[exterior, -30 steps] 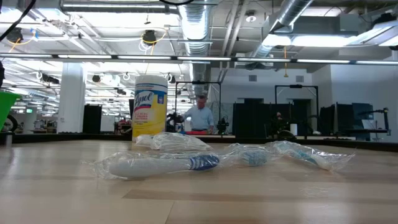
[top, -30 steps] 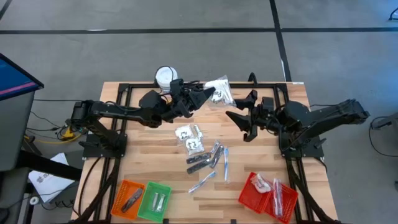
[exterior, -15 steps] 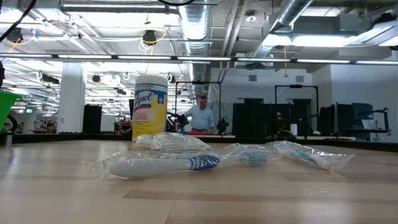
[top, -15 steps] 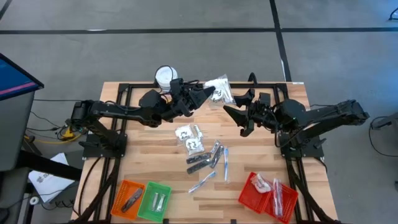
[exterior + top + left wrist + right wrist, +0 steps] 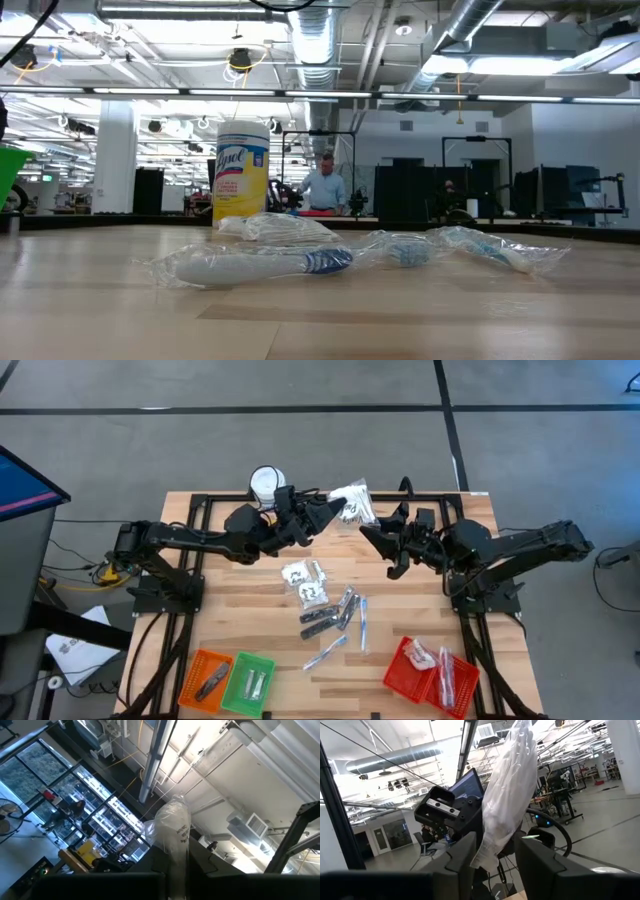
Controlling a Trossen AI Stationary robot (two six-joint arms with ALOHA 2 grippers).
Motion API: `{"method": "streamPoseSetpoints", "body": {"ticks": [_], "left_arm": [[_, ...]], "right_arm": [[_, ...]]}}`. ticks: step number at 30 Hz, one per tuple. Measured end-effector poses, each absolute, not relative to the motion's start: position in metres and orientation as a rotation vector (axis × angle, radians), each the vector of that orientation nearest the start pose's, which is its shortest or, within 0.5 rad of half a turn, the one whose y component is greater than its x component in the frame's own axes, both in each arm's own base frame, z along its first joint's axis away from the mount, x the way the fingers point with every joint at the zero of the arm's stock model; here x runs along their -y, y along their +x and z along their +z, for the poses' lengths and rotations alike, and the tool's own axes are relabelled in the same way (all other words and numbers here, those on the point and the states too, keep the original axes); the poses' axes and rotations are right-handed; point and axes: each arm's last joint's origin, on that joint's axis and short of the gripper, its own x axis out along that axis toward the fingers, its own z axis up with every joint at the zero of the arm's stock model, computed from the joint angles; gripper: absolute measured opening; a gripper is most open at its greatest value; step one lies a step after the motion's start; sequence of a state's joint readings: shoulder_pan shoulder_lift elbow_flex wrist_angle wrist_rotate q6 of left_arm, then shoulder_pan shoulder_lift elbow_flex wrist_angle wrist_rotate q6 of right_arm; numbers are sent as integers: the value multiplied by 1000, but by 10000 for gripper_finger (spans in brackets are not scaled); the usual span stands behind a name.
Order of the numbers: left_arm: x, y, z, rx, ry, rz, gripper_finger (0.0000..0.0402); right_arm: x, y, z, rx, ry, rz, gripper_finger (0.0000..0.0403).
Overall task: Pick & Place Travel size toiletries
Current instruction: Put the cotton pods into the left red basket
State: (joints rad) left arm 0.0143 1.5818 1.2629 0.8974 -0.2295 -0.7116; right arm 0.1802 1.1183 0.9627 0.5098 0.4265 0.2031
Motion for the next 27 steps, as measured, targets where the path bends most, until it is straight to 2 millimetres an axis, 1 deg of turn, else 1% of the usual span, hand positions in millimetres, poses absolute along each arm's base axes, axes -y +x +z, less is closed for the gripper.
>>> {"method": "streamPoseSetpoints", "body": {"ticks": [9, 14, 18, 22, 27], "left_arm": [[-12, 355, 400, 638, -752, 21, 14], [-11, 355, 399, 623, -753, 26, 14], [-11, 356, 398, 615, -761, 26, 19], [-11, 356, 398, 613, -755, 29, 38], [-11, 356, 398, 612, -750, 31, 79]], "right_arm": [[-32, 242, 395, 363, 306, -208, 85], [-32, 242, 395, 362, 306, -207, 47], [-32, 241, 395, 361, 305, -200, 9], [-31, 236, 398, 358, 339, -194, 7], [-24, 224, 399, 322, 424, -205, 3]]}}
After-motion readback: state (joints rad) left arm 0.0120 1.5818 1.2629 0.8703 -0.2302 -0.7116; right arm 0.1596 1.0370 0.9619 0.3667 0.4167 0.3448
